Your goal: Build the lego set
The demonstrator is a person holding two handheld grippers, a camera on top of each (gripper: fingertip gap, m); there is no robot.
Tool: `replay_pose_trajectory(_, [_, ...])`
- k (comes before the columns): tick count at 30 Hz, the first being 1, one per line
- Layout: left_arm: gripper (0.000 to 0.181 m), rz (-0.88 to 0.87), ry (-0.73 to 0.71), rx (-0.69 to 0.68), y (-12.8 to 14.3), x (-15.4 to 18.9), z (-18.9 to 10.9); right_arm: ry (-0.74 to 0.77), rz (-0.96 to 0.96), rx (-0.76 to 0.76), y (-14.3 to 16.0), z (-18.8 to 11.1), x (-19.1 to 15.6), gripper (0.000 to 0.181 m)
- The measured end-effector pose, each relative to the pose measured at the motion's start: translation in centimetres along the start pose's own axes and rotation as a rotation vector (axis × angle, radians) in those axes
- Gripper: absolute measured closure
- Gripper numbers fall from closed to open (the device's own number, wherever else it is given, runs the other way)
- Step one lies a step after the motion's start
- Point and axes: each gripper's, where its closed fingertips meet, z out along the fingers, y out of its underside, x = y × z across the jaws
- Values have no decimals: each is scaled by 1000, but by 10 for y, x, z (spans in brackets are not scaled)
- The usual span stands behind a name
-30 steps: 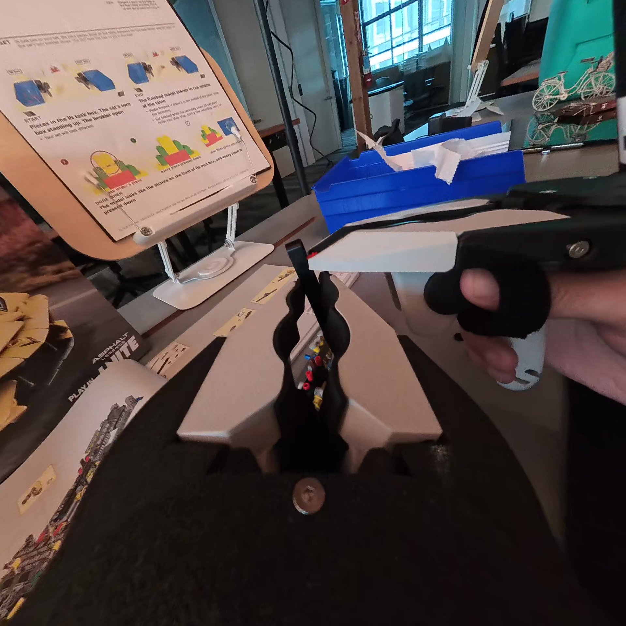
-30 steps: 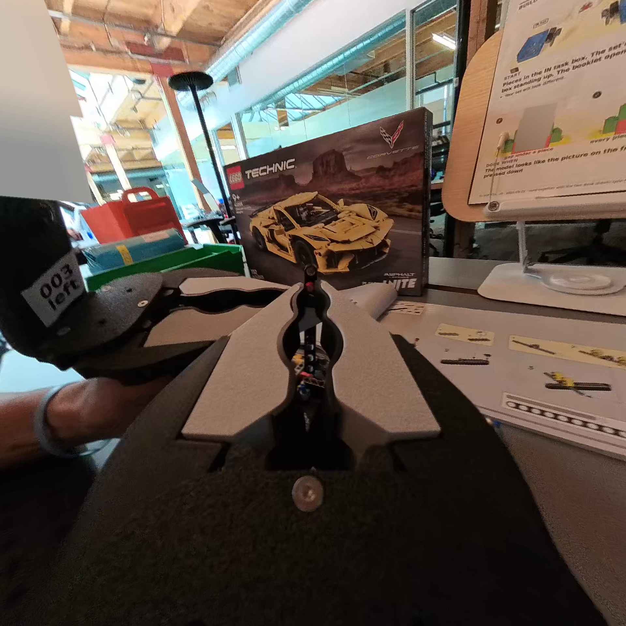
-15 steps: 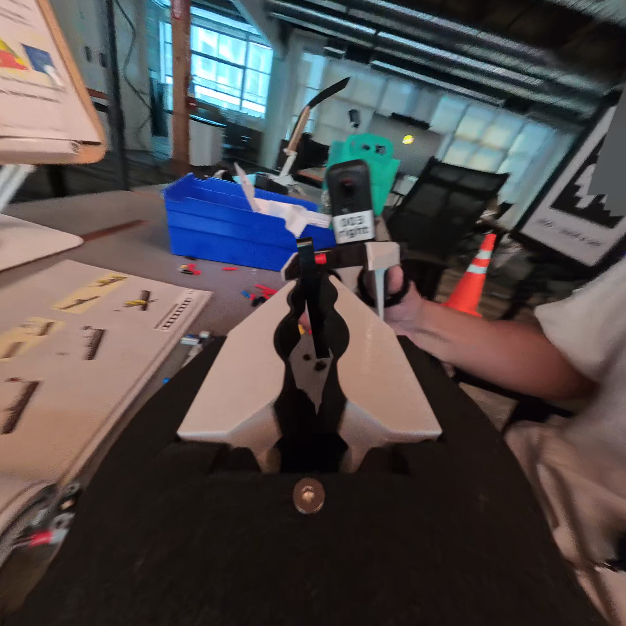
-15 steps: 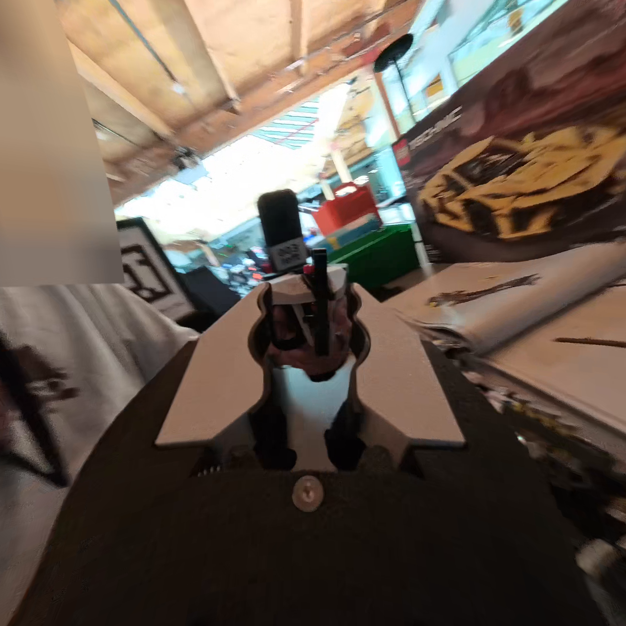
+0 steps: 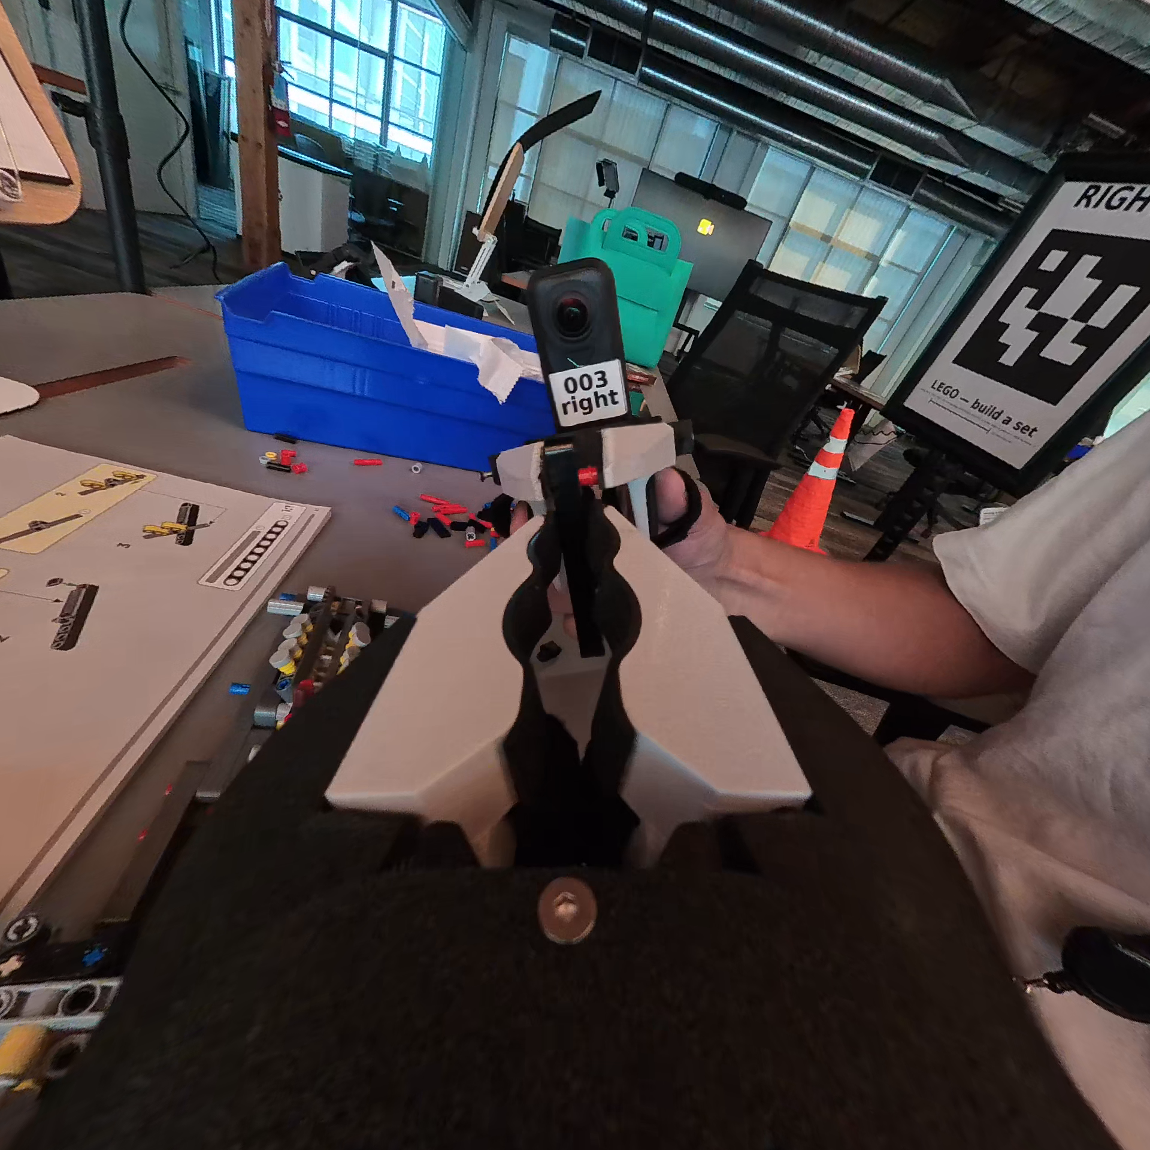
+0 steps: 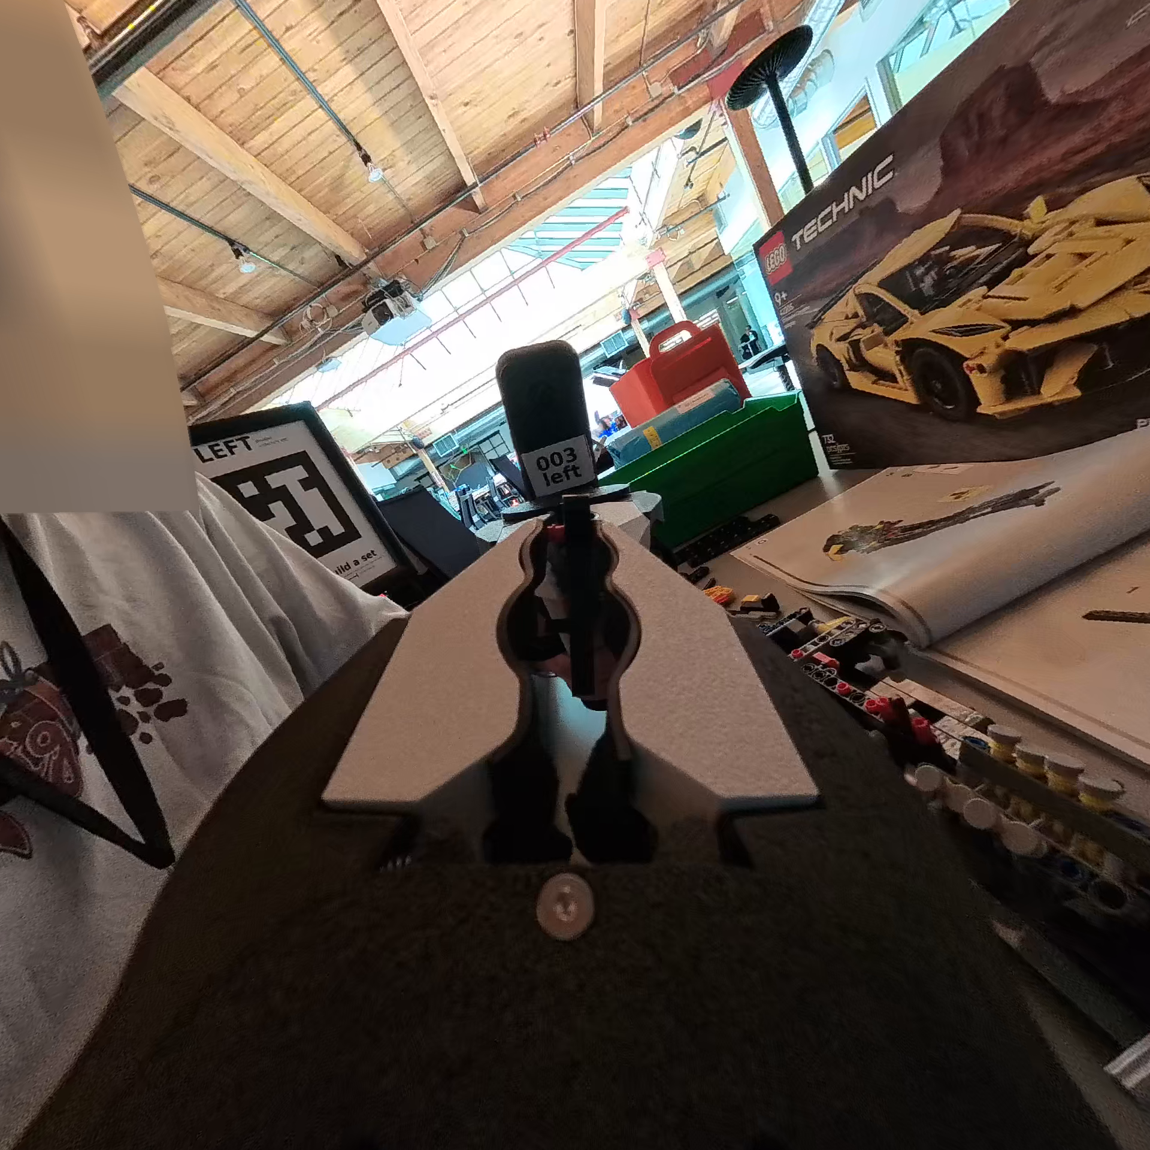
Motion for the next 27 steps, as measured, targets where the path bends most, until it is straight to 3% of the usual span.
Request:
replay_pose_trajectory(11, [175,26,-6,-11,-1,0,-1,42,-95,-17,-1,0,0,172])
replay_pose_trajectory(13, [175,66,-46,-40,1,-8,-6,113,-130,-22,-6,-6,10,159])
replay_pose_trajectory(15, [175,83,-117,-98,7,-25,-12,222,-199,-166,7,-18,27,165])
replay_pose_trajectory(19, [175,175,-281,-218,22,-55,-20,307,-234,-704,80,-43,47,161])
replay_pose_trajectory(23, [175,177,-333,-262,31,-64,-20,393,-245,-962,111,-54,63,163])
replay_pose_trajectory(27, [175,185,-351,-276,32,-66,-20,435,-243,-1090,118,-53,70,165])
